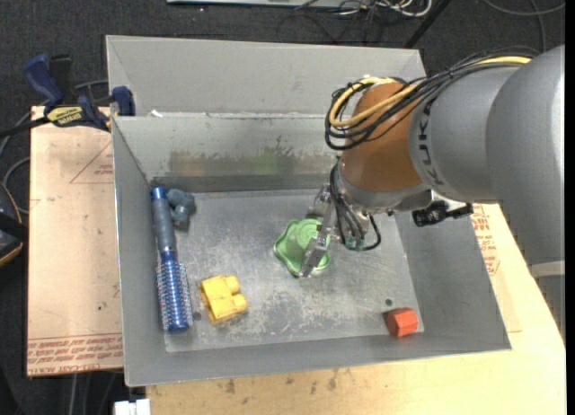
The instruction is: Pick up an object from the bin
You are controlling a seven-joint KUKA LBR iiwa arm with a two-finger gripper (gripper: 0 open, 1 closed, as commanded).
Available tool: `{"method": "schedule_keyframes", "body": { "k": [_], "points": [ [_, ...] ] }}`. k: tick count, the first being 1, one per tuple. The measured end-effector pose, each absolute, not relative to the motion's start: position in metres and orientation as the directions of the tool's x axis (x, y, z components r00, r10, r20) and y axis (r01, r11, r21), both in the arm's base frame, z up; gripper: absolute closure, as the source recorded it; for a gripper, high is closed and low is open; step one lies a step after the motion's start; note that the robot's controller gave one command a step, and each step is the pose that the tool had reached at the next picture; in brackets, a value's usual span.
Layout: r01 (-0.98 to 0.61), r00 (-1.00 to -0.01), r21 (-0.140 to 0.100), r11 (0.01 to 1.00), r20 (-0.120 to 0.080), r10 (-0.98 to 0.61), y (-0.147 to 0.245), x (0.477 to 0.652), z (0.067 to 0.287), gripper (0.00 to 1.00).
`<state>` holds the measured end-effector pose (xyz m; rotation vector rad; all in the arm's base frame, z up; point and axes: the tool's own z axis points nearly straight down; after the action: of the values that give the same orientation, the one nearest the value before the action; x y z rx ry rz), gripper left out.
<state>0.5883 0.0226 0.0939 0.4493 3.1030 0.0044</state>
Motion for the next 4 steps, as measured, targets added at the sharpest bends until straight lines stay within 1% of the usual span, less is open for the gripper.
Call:
{"method": "schedule_keyframes", "body": {
  "k": [1, 2, 3, 4],
  "points": [
    [0.326, -0.945, 0.004, 0.945, -0.007, 0.326, 0.022, 0.589, 0.093, 0.0],
    [0.325, -0.946, 0.003, 0.946, 0.0, 0.325, 0.022, 0.588, 0.093, 1.0],
    [0.323, -0.946, 0.003, 0.946, -0.006, 0.323, 0.023, 0.59, 0.129, 1.0],
    [0.321, -0.947, 0.002, 0.947, -0.003, 0.321, 0.023, 0.591, 0.143, 1.0]
  ]
}}
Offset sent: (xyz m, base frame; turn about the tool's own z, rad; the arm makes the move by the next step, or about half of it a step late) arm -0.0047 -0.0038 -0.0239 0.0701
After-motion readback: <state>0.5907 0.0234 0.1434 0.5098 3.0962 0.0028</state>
